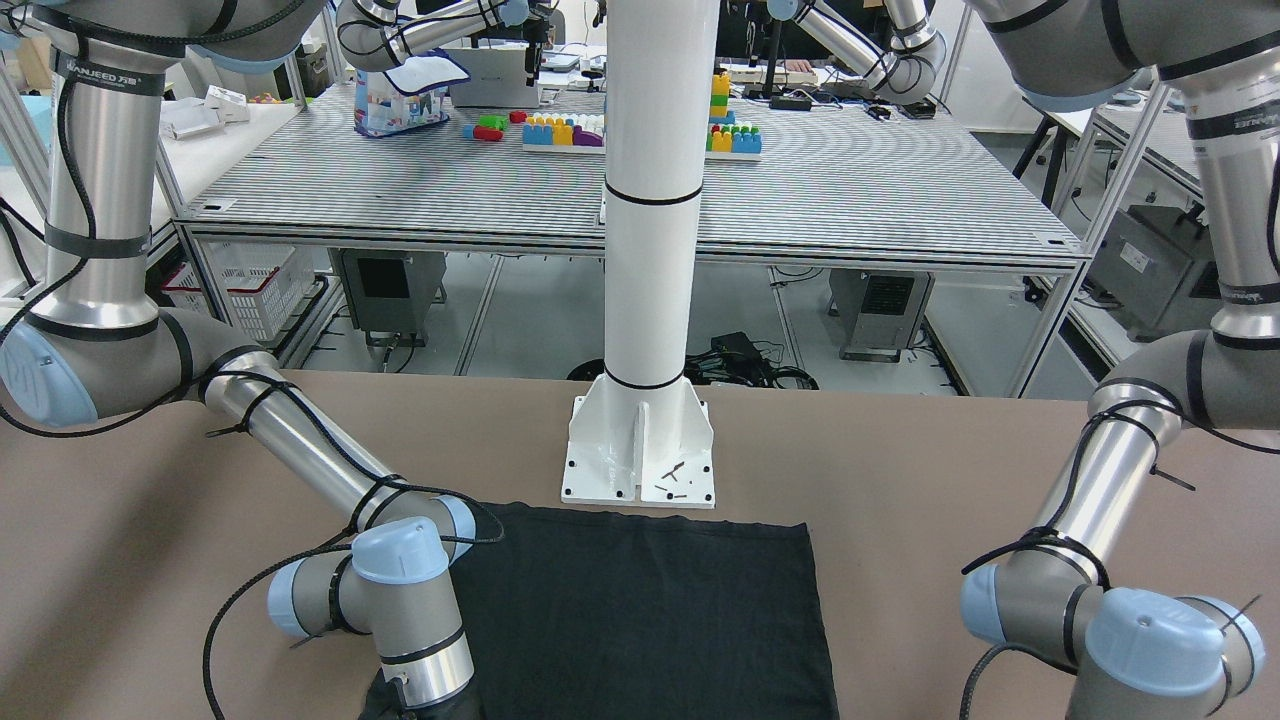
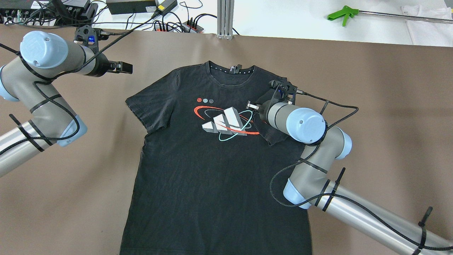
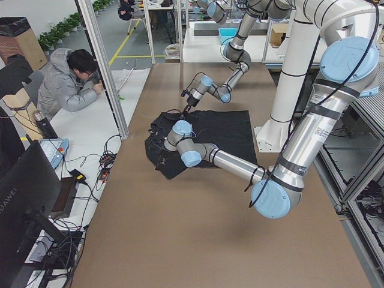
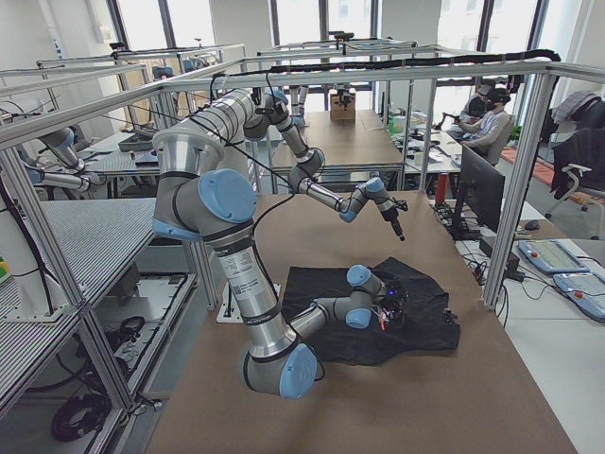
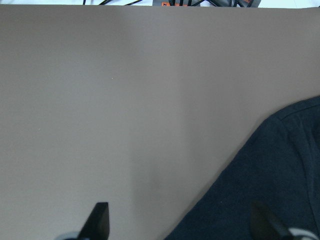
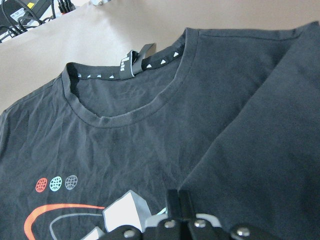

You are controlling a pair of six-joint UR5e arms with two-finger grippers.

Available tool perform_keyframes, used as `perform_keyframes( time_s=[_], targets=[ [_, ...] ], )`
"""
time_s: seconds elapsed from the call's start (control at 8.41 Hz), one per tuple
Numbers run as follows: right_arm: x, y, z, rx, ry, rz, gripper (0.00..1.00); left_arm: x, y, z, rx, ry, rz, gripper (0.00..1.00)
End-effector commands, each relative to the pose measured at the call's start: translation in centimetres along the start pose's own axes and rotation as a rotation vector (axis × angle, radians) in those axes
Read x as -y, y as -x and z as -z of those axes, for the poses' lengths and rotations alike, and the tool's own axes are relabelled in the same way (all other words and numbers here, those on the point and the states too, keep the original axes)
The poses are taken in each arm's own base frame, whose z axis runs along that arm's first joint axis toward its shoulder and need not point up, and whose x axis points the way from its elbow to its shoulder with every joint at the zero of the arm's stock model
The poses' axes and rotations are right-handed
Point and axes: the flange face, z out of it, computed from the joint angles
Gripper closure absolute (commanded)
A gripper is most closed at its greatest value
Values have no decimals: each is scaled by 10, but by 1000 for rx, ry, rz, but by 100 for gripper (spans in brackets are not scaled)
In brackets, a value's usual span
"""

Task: Fold clothes
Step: 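Grasp the sleeve nearest the right gripper and fold it inward over the chest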

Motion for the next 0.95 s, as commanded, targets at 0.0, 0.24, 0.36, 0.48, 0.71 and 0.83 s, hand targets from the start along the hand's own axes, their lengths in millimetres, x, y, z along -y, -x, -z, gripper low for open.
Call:
perform_keyframes(
  time_s=[0.0,0.24,0.36,0.48,0.71,0.83],
  targets=[
    [7,9,-19,-25,-40,-2,100,3,-3,-1,4,-7,-1,0],
    [20,5,-26,-44,-54,-7,100,6,-5,-5,7,-6,0,0],
    [25,5,-27,-47,-59,-9,100,6,-5,-5,7,-6,0,0],
    [31,1,-29,-56,-66,-12,100,6,-5,-5,7,-6,0,0],
    [36,2,-31,-59,-71,-14,100,6,-5,-5,8,-8,0,0],
    [36,4,-31,-56,-72,-16,100,6,-5,-5,8,-8,0,0]
  ],
)
